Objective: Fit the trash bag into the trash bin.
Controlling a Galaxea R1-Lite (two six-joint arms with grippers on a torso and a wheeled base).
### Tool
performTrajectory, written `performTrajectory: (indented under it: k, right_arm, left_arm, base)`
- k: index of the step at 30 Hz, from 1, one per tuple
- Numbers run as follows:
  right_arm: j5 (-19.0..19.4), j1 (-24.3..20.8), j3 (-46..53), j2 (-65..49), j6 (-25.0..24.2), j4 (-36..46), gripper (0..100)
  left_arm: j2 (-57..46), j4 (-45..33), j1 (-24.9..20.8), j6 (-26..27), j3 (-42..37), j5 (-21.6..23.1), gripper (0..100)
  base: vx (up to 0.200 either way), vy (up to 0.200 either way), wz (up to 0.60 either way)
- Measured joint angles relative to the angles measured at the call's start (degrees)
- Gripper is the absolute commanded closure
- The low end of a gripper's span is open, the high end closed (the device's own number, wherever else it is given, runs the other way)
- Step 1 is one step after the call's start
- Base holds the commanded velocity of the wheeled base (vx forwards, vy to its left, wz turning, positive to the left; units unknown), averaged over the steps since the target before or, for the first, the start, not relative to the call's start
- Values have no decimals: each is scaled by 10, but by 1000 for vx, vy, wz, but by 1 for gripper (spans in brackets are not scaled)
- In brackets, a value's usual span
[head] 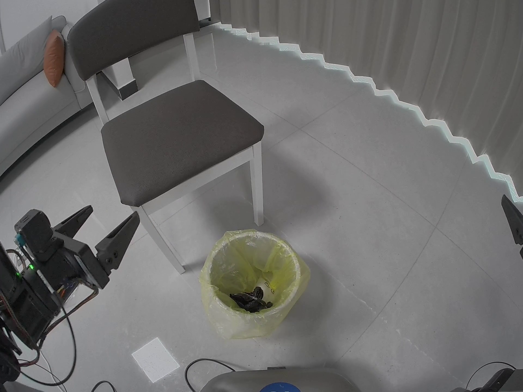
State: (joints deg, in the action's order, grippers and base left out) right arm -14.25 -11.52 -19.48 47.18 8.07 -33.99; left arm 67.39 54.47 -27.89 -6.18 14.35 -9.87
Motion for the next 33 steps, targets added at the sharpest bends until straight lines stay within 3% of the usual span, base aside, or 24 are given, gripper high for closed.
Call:
performTrajectory:
  k: [7,15,20,29,33]
  right_arm:
    - [3,6,17,-54,3,31,0]
    - [7,22,28,-173,0,137,0]
    - [24,51,29,-241,-18,170,0]
    - [66,99,22,-356,-26,280,0]
    - [79,117,19,-397,-27,292,0]
  left_arm:
    - [-136,-242,10,7,42,0,0]
    - [-294,-372,55,10,64,21,0]
    - [-363,-408,84,8,67,34,0]
    - [-450,-417,114,5,36,57,0]
    - [-482,-417,128,5,17,66,0]
  base:
    - [0,0,0]
    - [0,0,0]
    - [0,0,0]
    - [0,0,0]
    - [0,0,0]
